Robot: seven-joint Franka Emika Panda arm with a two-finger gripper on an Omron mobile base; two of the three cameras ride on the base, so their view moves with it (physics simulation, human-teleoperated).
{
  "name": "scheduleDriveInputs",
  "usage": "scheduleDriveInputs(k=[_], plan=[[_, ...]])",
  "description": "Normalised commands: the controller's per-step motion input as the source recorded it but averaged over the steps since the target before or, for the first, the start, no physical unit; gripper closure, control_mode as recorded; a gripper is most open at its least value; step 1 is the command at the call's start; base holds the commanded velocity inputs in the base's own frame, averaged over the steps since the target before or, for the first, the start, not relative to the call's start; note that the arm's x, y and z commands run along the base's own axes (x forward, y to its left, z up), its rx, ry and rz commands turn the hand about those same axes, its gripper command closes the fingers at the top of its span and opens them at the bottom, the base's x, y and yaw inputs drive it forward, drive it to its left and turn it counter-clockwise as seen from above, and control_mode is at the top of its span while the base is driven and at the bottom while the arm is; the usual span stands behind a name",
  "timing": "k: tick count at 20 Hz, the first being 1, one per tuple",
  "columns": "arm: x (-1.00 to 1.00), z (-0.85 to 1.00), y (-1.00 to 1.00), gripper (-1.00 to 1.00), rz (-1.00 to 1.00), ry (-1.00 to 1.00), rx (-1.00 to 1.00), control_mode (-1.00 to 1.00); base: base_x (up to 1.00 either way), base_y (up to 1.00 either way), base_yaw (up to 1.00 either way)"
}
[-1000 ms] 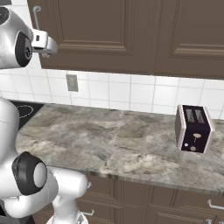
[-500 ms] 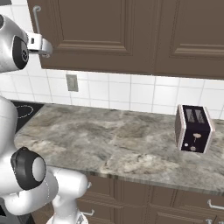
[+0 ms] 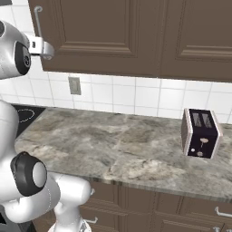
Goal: Open the cabinet. Pick the dish brush and place it next to the sink. Then close the cabinet.
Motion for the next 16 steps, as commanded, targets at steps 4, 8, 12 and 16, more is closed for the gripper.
scheduleDriveInputs(k=[4,8,12,16], plan=[[0.09,0.0,0.0,-1.0,0.0,0.0,0.0,-1.0,0.0,0.0,0.0],[0.09,0.0,0.0,-1.0,0.0,0.0,0.0,-1.0,0.0,0.0,0.0],[0.25,0.0,0.0,-1.0,0.0,0.01,0.0,-1.0,0.0,0.0,0.0],[0.39,0.0,-0.01,-1.0,0.0,0.01,0.0,-1.0,0.0,0.0,0.0]])
